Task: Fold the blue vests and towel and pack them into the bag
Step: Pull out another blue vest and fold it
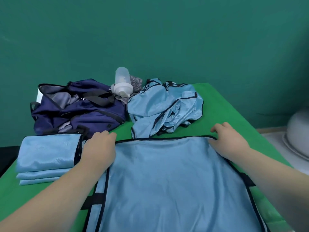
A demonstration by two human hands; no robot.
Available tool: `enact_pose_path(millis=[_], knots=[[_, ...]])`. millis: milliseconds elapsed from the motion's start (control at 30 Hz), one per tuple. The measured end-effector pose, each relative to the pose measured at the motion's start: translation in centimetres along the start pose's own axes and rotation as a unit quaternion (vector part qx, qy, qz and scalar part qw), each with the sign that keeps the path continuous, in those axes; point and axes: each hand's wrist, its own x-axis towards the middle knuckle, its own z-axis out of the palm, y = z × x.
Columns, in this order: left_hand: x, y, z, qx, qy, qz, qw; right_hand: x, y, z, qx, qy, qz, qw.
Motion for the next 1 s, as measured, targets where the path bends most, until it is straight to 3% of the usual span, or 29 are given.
enact_pose_path(millis=[133, 267, 400, 633, 1000], knots=[[-3.8, 1.4, -1.5, -0.070, 0.049, 0.054, 0.995, -4.1, -1.8, -1.0, 0.000, -0.010, -0.081, 0.997], [-10.2, 3.4, -2.9, -0.134, 0.006, 0.109, 0.985, -9.6, -2.6, -0.6, -0.008, -0.047, -0.155, 0.987], [-16.4, 3.9, -3.3, -0.190, -0.007, 0.137, 0.972, -15.5, -2.2, 0.2, 0.055, -0.029, -0.197, 0.978], [-25.5, 2.2, -2.8, -0.232, 0.025, 0.101, 0.967, -24.3, -2.4, 1.0, 0.122, 0.018, -0.219, 0.968], [-28.2, -0.3, -4.0, -0.233, 0.026, 0.028, 0.972, -26.9, -8.2, 2.1, 0.128, -0.045, -0.295, 0.946]])
